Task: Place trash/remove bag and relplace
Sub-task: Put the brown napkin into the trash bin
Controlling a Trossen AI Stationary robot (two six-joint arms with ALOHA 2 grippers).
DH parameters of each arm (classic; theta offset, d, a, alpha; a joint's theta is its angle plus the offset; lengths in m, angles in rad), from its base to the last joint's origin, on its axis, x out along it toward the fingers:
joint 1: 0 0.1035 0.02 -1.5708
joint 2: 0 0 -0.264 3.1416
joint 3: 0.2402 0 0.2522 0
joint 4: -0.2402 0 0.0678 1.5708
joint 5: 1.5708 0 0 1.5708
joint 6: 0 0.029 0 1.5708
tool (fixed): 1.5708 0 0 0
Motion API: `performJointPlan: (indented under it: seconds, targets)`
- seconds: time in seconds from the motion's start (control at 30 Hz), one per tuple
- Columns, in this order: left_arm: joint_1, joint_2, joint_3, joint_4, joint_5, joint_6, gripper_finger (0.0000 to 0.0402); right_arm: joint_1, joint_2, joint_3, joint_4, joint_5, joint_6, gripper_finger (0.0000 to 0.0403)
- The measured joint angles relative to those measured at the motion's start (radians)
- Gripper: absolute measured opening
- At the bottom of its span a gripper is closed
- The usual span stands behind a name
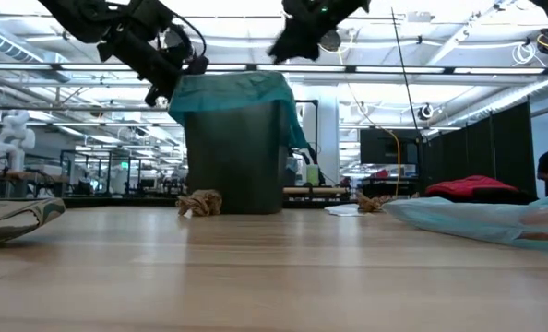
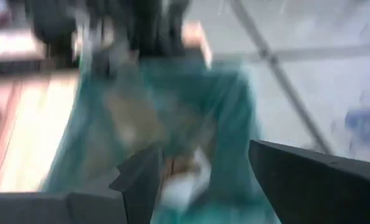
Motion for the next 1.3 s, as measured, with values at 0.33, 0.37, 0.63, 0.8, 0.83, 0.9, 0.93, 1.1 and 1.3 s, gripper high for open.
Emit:
performJointPlan:
  seconds: [0.33, 0.37, 0.63, 0.8, 0.83, 0.9, 0.93, 1.1, 1.3]
  targets:
    - [0.0, -0.115, 0.041, 0.002, 0.005, 0.115, 0.0059, -0.103, -0.002, -0.094, -0.416, 0.026, -0.052, 0.0183]
    - [0.0, -0.129, 0.041, -0.01, 0.005, 0.117, 0.006, -0.12, -0.002, -0.135, -0.412, 0.027, -0.052, 0.0182]
    - [0.0, -0.199, 0.041, -0.116, 0.006, 0.12, 0.0062, -0.236, -0.001, -0.54, -0.107, 0.119, -0.044, 0.0187]
    - [0.0, -0.201, 0.041, -0.123, 0.005, 0.12, 0.0062, -0.244, 0.0, -0.693, 0.041, 0.257, -0.019, 0.0206]
    - [0.0, -0.2, 0.041, -0.123, 0.005, 0.12, 0.0062, -0.243, 0.0, -0.712, 0.059, 0.256, -0.014, 0.021]
    - [0.0, -0.199, 0.041, -0.122, 0.005, 0.12, 0.0062, -0.243, 0.0, -0.744, 0.089, 0.253, -0.002, 0.0217]
    - [0.0, -0.198, 0.041, -0.119, 0.005, 0.12, 0.0062, -0.242, 0.0, -0.758, 0.106, 0.253, 0.002, 0.022]
    - [0.0, -0.197, 0.041, -0.12, 0.005, 0.119, 0.0062, -0.253, 0.0, -0.8, 0.163, 0.262, 0.046, 0.0223]
    - [0.0, -0.197, 0.041, -0.12, 0.004, 0.119, 0.0062, -0.287, 0.004, -0.807, 0.179, 0.264, 0.084, 0.0203]
